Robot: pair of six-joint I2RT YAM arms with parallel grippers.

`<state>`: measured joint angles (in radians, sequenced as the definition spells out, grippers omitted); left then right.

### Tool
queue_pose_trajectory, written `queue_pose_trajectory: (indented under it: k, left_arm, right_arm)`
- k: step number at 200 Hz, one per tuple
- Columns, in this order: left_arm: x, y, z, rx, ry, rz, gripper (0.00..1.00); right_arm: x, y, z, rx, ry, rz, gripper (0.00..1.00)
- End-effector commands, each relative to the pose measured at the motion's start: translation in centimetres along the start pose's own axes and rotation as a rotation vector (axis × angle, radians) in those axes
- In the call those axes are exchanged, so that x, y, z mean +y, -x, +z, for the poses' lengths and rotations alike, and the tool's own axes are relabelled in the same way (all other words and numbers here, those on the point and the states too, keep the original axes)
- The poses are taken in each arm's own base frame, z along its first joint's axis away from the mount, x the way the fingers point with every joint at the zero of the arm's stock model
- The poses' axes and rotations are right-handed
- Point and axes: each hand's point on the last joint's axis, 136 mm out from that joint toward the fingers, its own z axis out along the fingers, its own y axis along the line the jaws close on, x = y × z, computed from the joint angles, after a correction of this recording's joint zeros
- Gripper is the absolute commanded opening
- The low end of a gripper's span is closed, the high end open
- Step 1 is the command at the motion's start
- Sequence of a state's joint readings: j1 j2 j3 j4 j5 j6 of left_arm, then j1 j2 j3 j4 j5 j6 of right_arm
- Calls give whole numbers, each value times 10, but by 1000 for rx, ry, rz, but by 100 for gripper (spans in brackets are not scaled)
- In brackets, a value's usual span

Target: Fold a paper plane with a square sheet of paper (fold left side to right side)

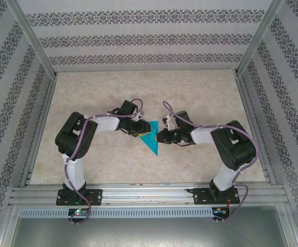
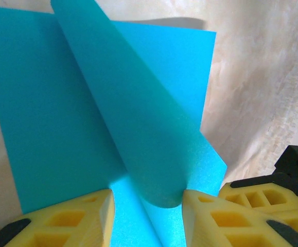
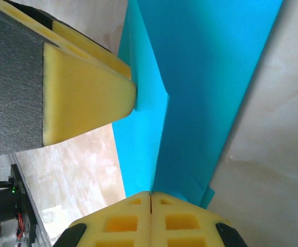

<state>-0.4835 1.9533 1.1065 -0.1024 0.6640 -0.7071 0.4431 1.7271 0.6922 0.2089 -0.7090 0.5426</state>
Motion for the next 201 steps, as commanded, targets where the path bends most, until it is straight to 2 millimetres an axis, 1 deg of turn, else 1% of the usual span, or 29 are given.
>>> queue_pose_trajectory:
  k: [1,69,145,172,201]
  left_arm:
    - [34,-16,10,37,131,-28,41]
    - [34,-16,9,37,130,-28,41]
    - [32,-15,9,36,126,-26,41]
    - [33,-16,9,37,128,-28,41]
    - [30,-16,9,36,117,-23,41]
  right_arm:
    - [-5,0,3,13,-38,-20,0]
    - [-10,0,5,21,-60,-15,0]
    - [-16,-6,9,43,-82,-10,0]
    - [-21,-10,10,51,-100,-3,0]
    - [-28,-12,12,64,-126,5,0]
